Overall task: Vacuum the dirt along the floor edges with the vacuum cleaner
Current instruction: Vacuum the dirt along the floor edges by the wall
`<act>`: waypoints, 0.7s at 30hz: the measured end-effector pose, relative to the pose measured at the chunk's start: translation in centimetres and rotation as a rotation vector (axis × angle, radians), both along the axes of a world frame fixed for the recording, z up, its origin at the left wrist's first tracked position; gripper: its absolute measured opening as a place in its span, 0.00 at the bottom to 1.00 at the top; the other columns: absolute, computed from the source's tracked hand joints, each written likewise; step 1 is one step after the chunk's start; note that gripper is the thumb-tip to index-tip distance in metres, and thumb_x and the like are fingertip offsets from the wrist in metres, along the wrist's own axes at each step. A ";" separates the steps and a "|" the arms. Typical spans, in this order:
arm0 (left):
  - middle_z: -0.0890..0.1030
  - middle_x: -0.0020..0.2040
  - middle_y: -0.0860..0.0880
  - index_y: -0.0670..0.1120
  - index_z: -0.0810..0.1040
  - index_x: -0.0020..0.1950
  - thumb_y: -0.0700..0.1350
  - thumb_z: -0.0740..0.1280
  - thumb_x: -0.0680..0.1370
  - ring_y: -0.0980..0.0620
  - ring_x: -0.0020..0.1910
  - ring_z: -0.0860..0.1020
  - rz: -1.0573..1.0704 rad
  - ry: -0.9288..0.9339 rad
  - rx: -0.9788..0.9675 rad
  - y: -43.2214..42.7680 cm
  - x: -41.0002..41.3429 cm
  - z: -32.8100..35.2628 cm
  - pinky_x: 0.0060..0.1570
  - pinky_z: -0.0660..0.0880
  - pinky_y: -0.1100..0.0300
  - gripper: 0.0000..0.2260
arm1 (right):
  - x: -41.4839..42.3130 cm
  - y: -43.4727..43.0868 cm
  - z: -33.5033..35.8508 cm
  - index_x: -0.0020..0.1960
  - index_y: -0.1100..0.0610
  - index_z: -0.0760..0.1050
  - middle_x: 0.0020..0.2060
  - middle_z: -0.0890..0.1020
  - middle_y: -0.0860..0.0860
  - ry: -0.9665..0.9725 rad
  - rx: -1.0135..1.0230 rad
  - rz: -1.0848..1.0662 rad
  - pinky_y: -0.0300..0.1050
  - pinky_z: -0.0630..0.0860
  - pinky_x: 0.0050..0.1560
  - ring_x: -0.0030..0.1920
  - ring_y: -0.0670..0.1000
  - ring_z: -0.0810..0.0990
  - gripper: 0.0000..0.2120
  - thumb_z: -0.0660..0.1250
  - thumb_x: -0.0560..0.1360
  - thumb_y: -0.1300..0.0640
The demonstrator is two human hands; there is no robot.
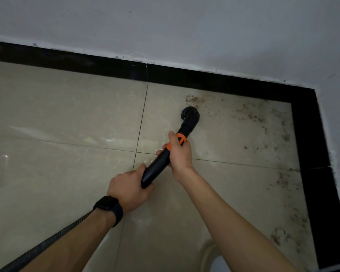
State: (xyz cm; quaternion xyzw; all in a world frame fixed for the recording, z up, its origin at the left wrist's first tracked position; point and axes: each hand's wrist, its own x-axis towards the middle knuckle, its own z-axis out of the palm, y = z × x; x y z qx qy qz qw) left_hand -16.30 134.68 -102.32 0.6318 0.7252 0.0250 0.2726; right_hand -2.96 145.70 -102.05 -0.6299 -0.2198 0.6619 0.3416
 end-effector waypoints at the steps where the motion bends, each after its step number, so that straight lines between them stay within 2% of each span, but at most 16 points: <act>1: 0.74 0.37 0.56 0.58 0.61 0.50 0.60 0.63 0.73 0.50 0.35 0.77 0.003 0.003 0.003 0.2 0.1 -0.1 0.36 0.75 0.58 0.13 | 0.0 0.3 -0.1 0.59 0.58 0.71 0.32 0.81 0.50 0.001 0.002 0.005 0.51 0.83 0.39 0.32 0.55 0.85 0.17 0.69 0.81 0.46; 6: 0.74 0.37 0.55 0.58 0.61 0.49 0.60 0.62 0.73 0.51 0.34 0.76 0.022 0.005 0.013 1.3 0.7 -0.4 0.35 0.75 0.58 0.13 | 0.2 1.6 -0.2 0.57 0.58 0.71 0.30 0.80 0.49 0.006 0.011 0.018 0.50 0.82 0.38 0.31 0.54 0.84 0.15 0.69 0.81 0.47; 10: 0.73 0.36 0.56 0.58 0.60 0.49 0.60 0.63 0.74 0.53 0.33 0.75 0.019 -0.002 0.012 1.9 0.9 -0.7 0.32 0.70 0.59 0.13 | 0.3 2.3 -0.3 0.57 0.58 0.71 0.29 0.80 0.49 0.001 0.022 0.023 0.48 0.81 0.36 0.31 0.54 0.83 0.15 0.68 0.82 0.47; 21: 0.72 0.36 0.56 0.55 0.64 0.53 0.59 0.64 0.74 0.52 0.32 0.74 0.040 -0.002 0.051 4.7 0.9 -1.4 0.32 0.71 0.59 0.14 | -0.2 5.4 -0.4 0.59 0.57 0.72 0.31 0.80 0.50 -0.028 0.038 0.029 0.47 0.81 0.35 0.30 0.53 0.83 0.15 0.68 0.82 0.47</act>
